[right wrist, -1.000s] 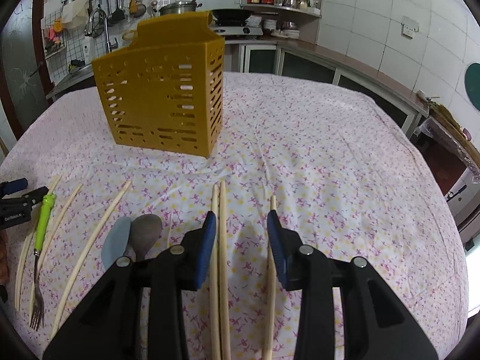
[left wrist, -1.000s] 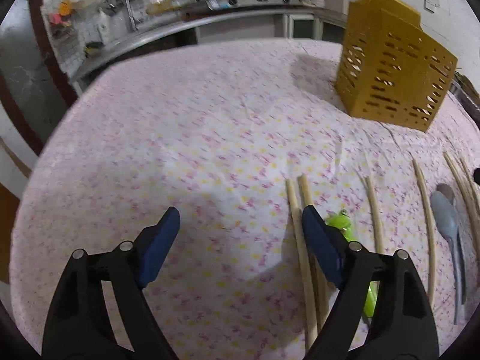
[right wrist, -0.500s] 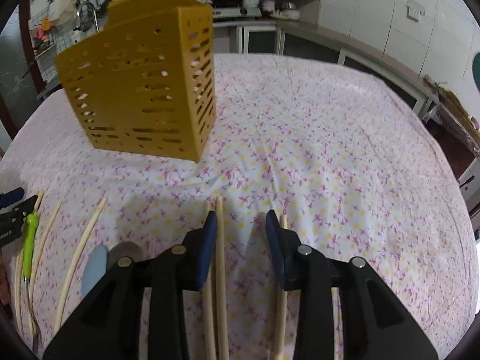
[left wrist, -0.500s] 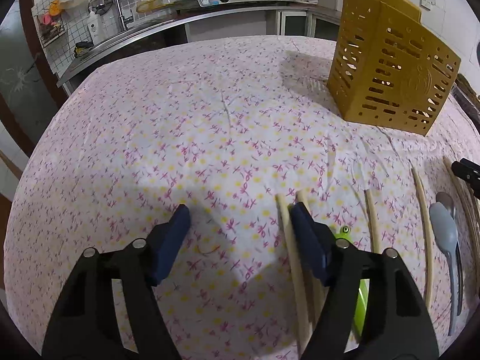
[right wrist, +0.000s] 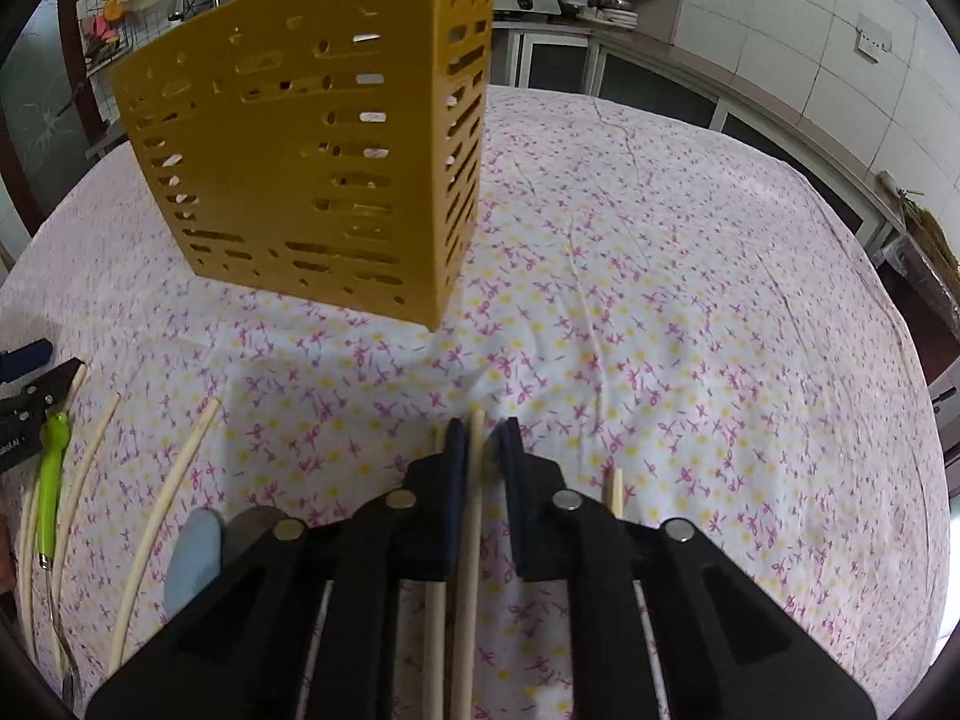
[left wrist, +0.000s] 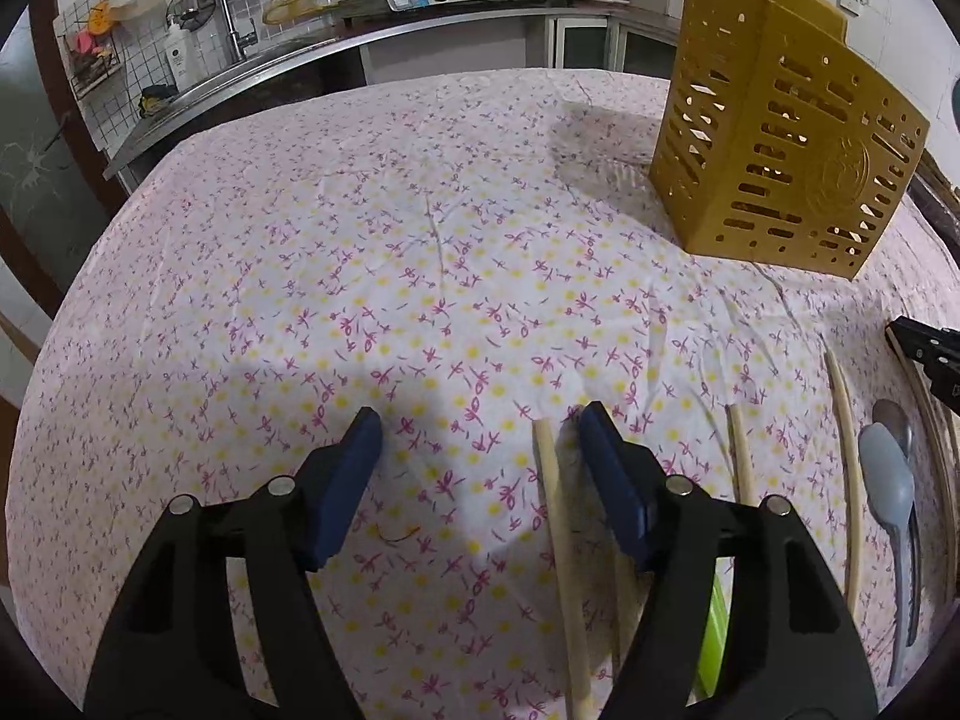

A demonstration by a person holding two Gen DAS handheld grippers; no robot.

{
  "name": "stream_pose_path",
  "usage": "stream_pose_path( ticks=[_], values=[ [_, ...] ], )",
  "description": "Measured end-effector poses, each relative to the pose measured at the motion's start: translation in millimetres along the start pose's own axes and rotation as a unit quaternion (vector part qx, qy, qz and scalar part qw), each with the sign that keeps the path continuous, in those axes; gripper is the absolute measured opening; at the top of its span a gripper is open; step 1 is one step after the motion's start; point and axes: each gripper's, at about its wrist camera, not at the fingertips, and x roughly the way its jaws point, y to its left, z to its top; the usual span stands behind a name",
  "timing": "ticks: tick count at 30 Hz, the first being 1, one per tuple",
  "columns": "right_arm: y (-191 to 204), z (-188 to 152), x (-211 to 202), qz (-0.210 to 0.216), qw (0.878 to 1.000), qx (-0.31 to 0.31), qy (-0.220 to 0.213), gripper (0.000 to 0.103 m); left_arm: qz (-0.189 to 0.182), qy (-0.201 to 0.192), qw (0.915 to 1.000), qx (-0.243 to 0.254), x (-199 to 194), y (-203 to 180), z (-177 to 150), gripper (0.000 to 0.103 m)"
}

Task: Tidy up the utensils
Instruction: 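Close the left tool on a chopstick while the right tool grasps another chopstick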

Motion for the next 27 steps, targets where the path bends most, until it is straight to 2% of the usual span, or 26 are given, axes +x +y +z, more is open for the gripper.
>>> stream_pose_path(
  ticks=[4, 5, 7, 9, 10, 12, 13, 19, 23, 27],
  values=[
    [-0.7, 2.3, 2.0, 0.006, 1.0, 0.004, 0.006, 0.012, -0.002, 0.0, 1.0, -0.003, 0.7, -0.2, 1.5, 0.065],
    [-1.9, 4.0, 3.0, 0.008, 1.0, 0.006, 0.008, 0.012, -0.004, -0.002, 1.0, 0.0, 0.2, -1.9, 1.8, 0.06],
    [-7.2, 9.0, 6.5, 0.014, 1.0, 0.007, 0.013, 0.012, -0.01, -0.006, 0.9999, 0.005, -2.4, -6.1, 1.4, 0.048],
    [-10.0, 13.2, 9.0, 0.015, 1.0, 0.003, 0.018, 0.011, -0.016, -0.008, 0.9998, 0.006, -5.8, -9.9, 1.1, 0.025],
    [-10.0, 14.0, 9.4, 0.016, 1.0, 0.002, 0.019, 0.011, -0.02, -0.008, 0.9998, 0.006, -6.6, -10.9, 1.6, 0.018],
    [-12.2, 15.1, 9.9, 0.02, 1.0, 0.005, 0.021, 0.007, -0.028, -0.005, 0.9996, 0.004, -8.1, -11.0, 1.2, 0.007],
    [-14.3, 15.3, 9.8, 0.022, 0.999, 0.007, 0.022, 0.006, -0.031, -0.003, 0.9995, 0.004, -9.3, -10.2, 0.5, 0.005],
    [-17.7, 9.8, 10.0, 0.027, 0.999, 0.009, 0.024, 0.006, -0.05, 0.019, 0.9985, 0.013, -14.9, -12.1, -7.5, 0.005],
    [-16.8, 7.3, 12.4, 0.022, 1.0, 0.007, 0.019, 0.007, -0.053, 0.028, 0.9981, 0.016, -17.8, -12.5, -11.0, 0.011],
    [-14.3, -1.9, 7.3, 0.025, 1.0, 0.008, 0.014, 0.007, -0.042, 0.022, 0.9984, 0.031, -22.3, -19.3, -19.2, 0.011]
  ],
)
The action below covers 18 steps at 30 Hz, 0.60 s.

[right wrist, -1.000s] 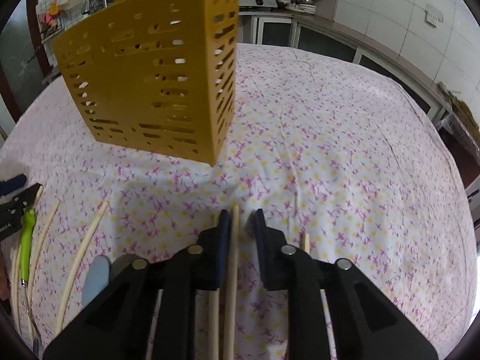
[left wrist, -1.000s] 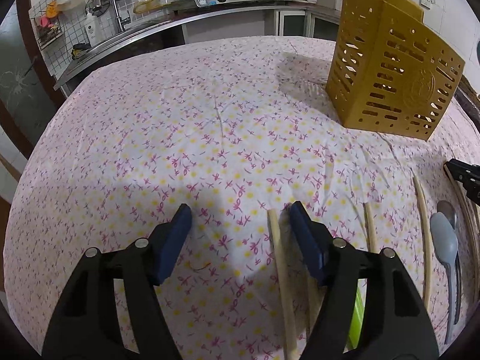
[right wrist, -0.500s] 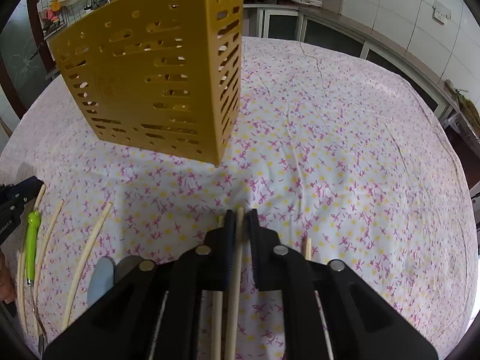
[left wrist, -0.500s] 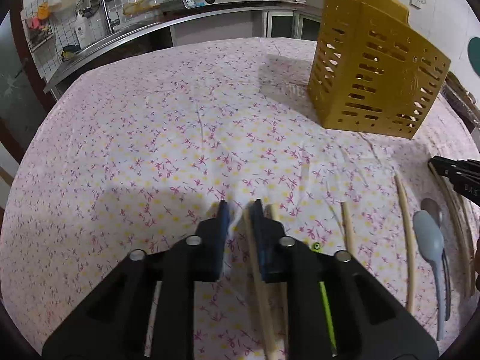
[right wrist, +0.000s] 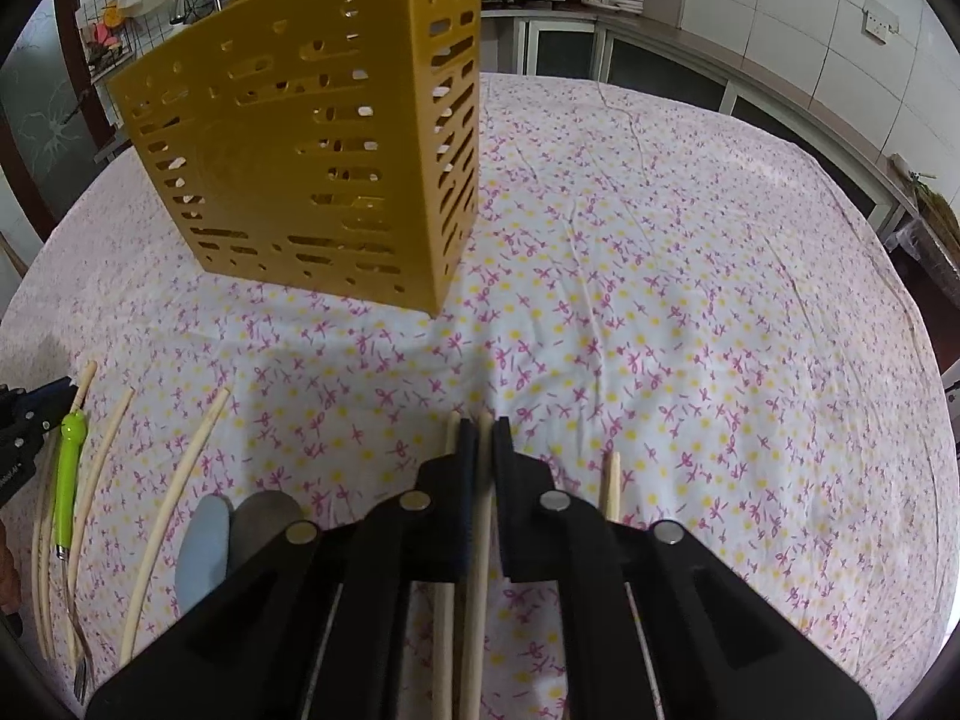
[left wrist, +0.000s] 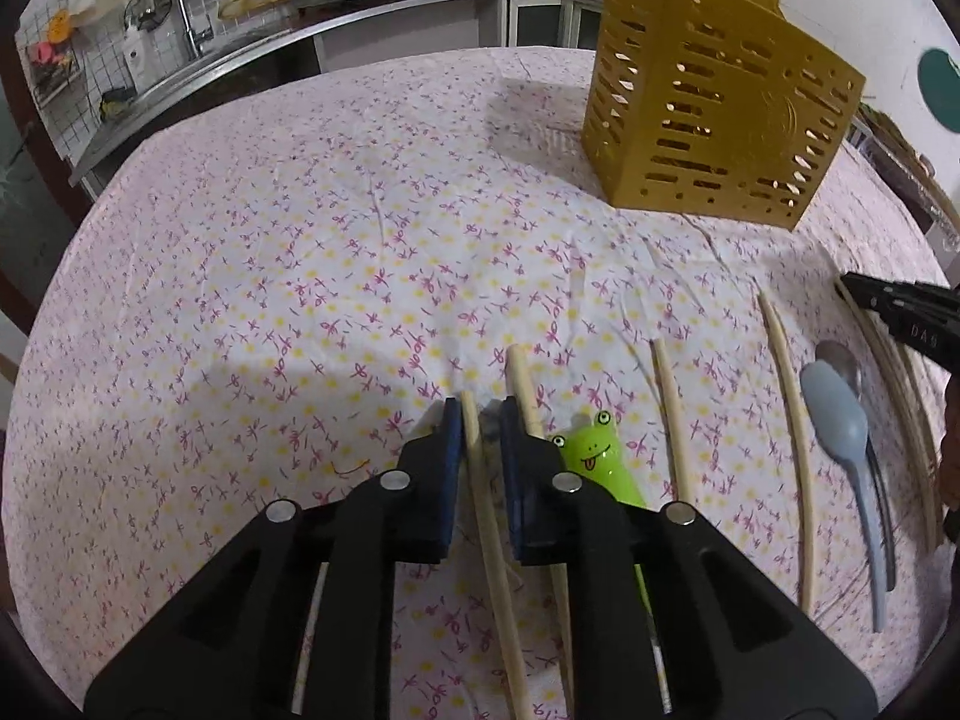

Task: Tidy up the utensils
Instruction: 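Lift both held chopsticks and carry them over the yellow basket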

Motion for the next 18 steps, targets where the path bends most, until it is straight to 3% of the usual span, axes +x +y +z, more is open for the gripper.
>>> stream_pose_path(
  ticks=[8, 13, 18],
  values=[
    [9.1, -11.0, -6.4, -0.009, 1.0, -0.004, -0.012, 0.006, 0.002, -0.002, 1.0, -0.005, -2.0, -4.8, -3.6, 0.01],
    [4.3, -12.9, -10.7, 0.01, 1.0, 0.01, -0.018, 0.005, -0.002, -0.008, 0.9998, -0.019, -0.5, 0.0, 3.0, 0.003],
    [0.8, -10.4, -35.1, 0.019, 0.998, 0.019, -0.051, 0.005, -0.011, -0.024, 0.9994, -0.021, -11.6, -2.6, 8.2, 0.003]
  ],
)
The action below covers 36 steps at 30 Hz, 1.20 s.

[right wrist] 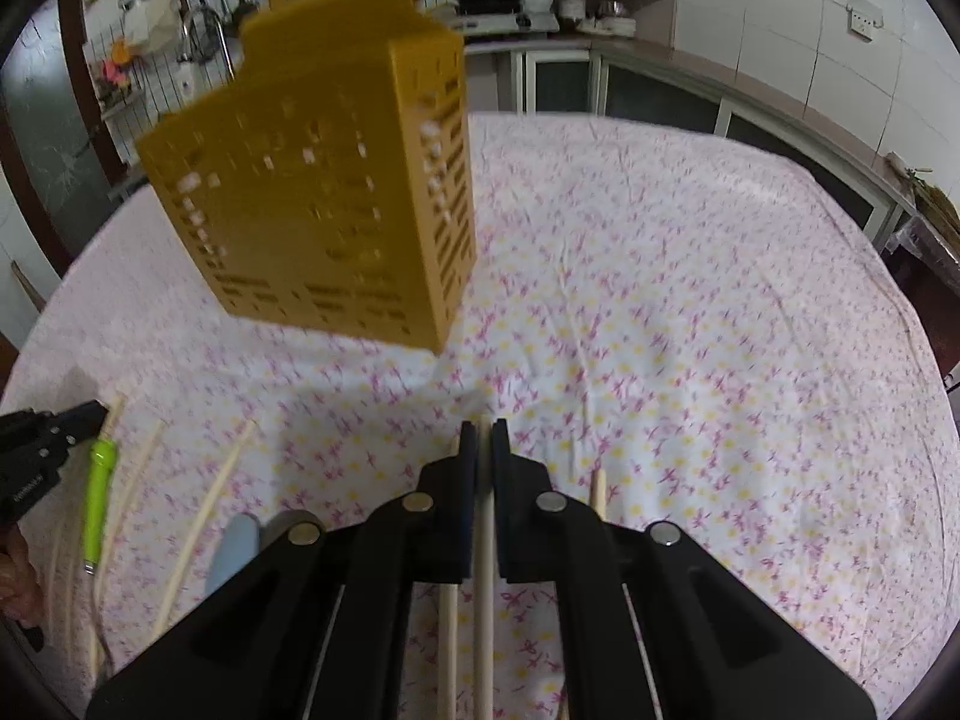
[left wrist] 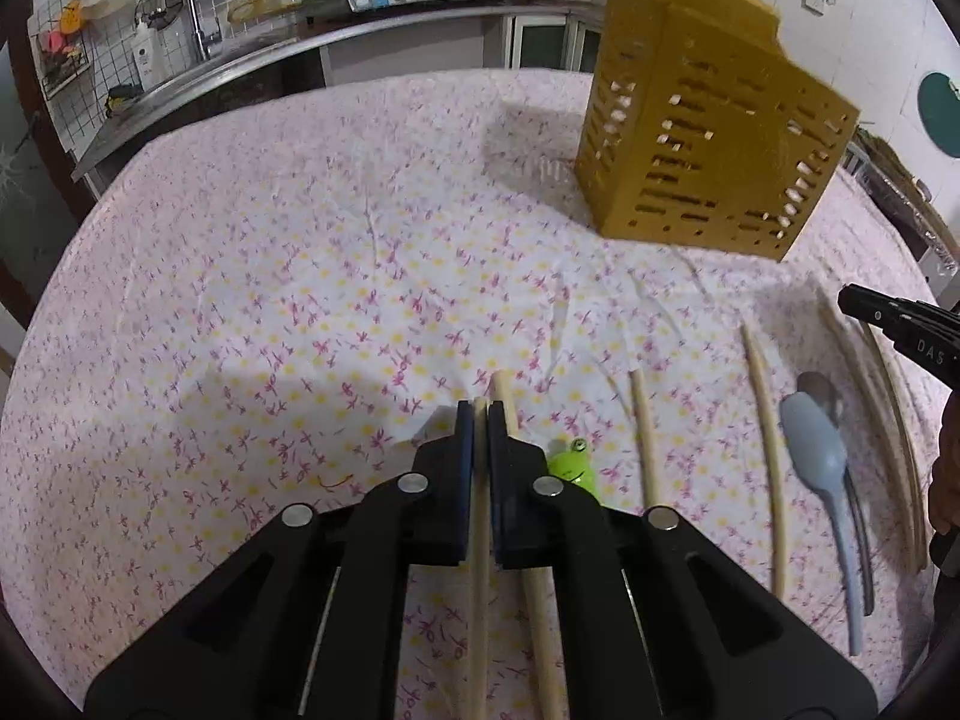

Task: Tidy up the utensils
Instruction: 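Lift both held chopsticks and carry them over the yellow basket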

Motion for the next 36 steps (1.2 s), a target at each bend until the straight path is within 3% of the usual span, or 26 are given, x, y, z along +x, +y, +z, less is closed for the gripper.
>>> stream_pose_path(
  ticks=[20, 36],
  values=[
    [-13.2, 28.0, -102.5, 0.019, 0.99, 0.009, -0.137, 0.005, -0.015, -0.116, 0.993, -0.022, -87.2, 2.8, 38.6, 0.003],
    [-4.6, 35.7, -175.5, 0.012, 0.976, -0.004, -0.215, 0.005, -0.014, -0.218, 0.9756, -0.019, -166.8, 6.4, 52.1, 0.003]
  ],
)
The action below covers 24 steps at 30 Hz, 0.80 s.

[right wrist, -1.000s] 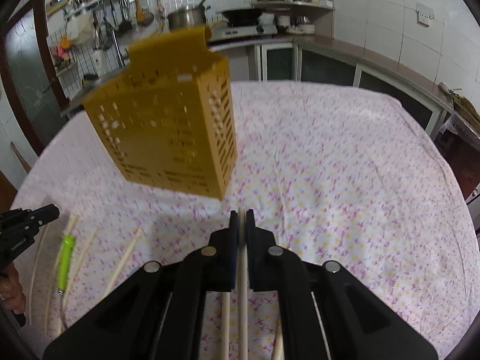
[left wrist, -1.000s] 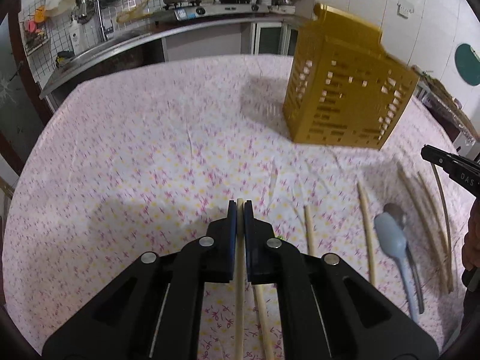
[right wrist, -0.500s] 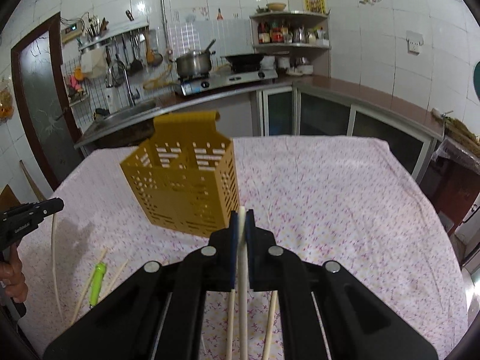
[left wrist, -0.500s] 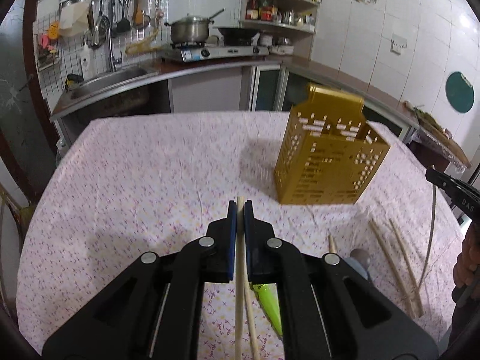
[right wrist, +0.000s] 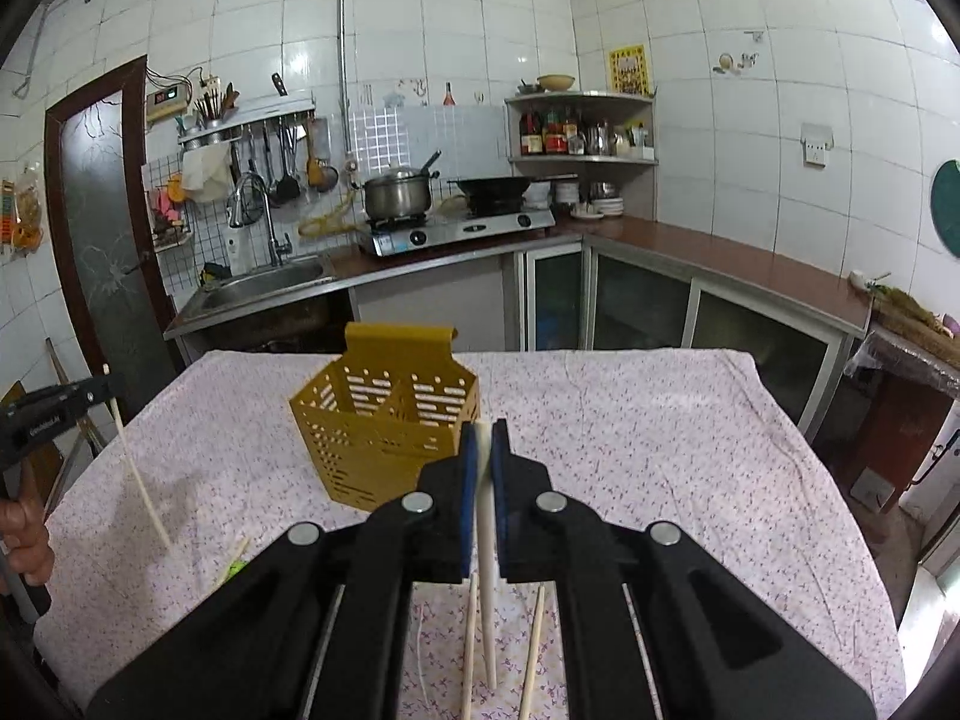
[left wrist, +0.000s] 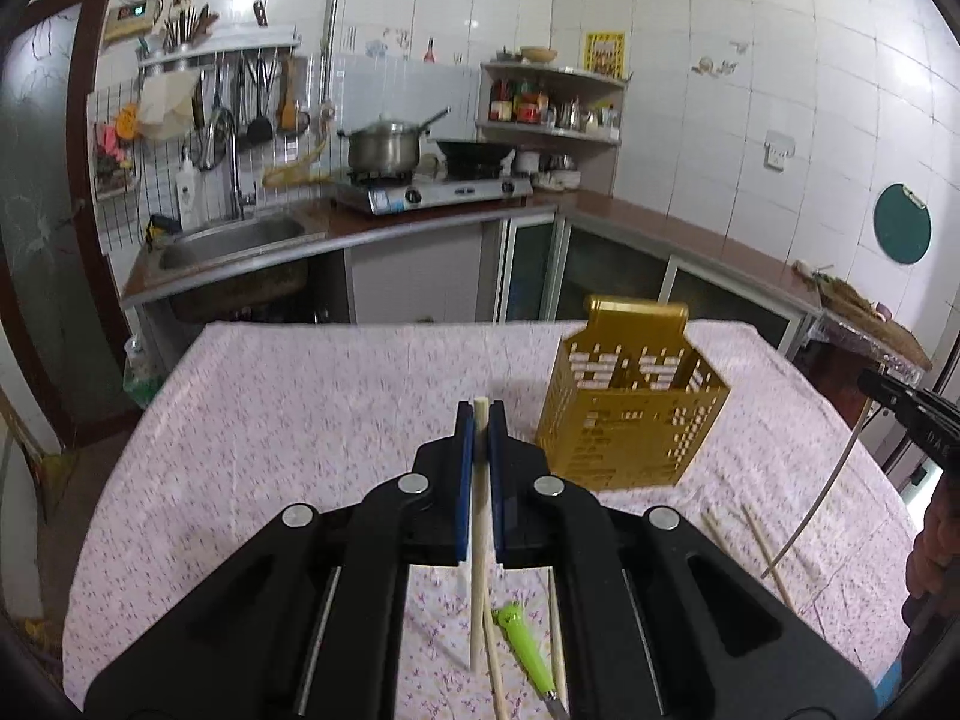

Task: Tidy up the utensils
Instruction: 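Lift both held chopsticks and carry them over the yellow basket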

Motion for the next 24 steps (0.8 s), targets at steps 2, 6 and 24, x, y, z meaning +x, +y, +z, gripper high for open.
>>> stream_pose_path(
  ticks=[2, 6, 24],
  values=[
    [2.5, 2.6, -4.8, 0.0, 1.0, -0.003, -0.007, 0.005, -0.001, -0.01, 0.9999, 0.004, -3.8, -1.5, 7.3, 0.003],
    [8.6, 16.0, -15.1, 0.001, 1.0, -0.011, -0.026, 0.005, -0.005, -0.025, 0.9997, 0.006, -7.9, -4.2, 21.1, 0.003],
    [20.3, 111.1, -16.0, 0.024, 0.992, -0.029, -0.122, 0.005, -0.07, -0.136, 0.9877, 0.033, -8.5, -71.3, 122.6, 0.003]
  ],
)
